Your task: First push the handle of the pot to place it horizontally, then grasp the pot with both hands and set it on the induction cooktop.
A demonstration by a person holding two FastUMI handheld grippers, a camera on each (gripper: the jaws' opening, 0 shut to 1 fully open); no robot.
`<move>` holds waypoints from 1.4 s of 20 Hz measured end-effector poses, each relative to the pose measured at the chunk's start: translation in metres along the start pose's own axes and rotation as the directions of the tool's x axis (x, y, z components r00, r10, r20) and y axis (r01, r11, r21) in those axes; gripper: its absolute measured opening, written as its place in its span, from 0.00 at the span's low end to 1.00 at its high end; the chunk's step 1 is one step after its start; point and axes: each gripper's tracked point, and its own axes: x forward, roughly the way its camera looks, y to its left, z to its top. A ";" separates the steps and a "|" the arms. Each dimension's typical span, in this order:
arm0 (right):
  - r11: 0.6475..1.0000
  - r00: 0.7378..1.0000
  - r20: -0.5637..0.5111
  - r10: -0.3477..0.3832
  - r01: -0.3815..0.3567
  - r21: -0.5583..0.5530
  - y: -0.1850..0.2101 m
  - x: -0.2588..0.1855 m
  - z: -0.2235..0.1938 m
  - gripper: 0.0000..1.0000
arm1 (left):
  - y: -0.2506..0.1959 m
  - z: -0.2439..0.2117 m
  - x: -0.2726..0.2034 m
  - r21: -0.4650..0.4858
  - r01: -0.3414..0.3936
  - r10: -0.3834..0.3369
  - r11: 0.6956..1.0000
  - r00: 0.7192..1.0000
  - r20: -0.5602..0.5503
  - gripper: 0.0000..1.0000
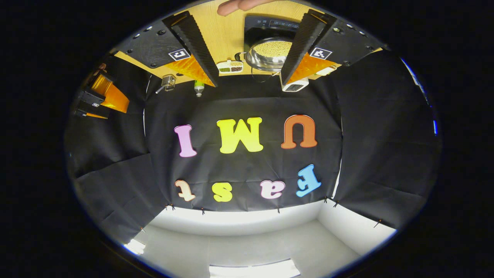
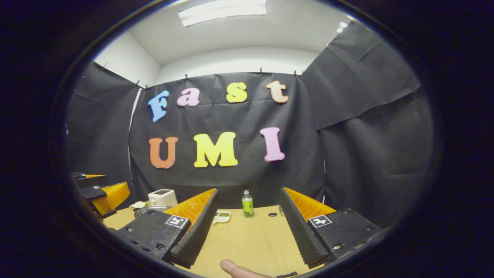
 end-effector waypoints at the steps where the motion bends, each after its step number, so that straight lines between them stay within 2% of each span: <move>1: 1.000 1.000 0.002 0.001 -0.001 -0.004 0.000 -0.002 0.002 0.96 | 0.002 0.001 -0.001 0.000 -0.004 0.004 1.000 1.000 0.000 0.96; 9: 1.000 1.000 0.020 -0.001 0.002 -0.014 0.003 -0.008 0.013 0.96 | 0.016 0.008 -0.007 -0.027 -0.021 0.022 0.999 1.000 0.014 0.96; 23: 1.000 0.999 0.034 0.002 -0.003 0.015 0.006 -0.009 0.011 0.96 | 0.018 0.022 -0.016 -0.073 0.011 -0.005 0.997 0.997 0.080 0.96; 26: 1.000 0.999 0.040 0.009 -0.010 0.022 0.007 -0.011 0.009 0.99 | 0.019 0.017 -0.015 -0.077 0.011 -0.005 0.997 0.997 0.072 0.96; 28: 1.000 0.999 0.049 0.016 -0.017 0.025 0.007 -0.012 0.011 0.96 | 0.017 0.014 -0.014 -0.083 0.020 -0.015 0.996 0.998 0.059 0.96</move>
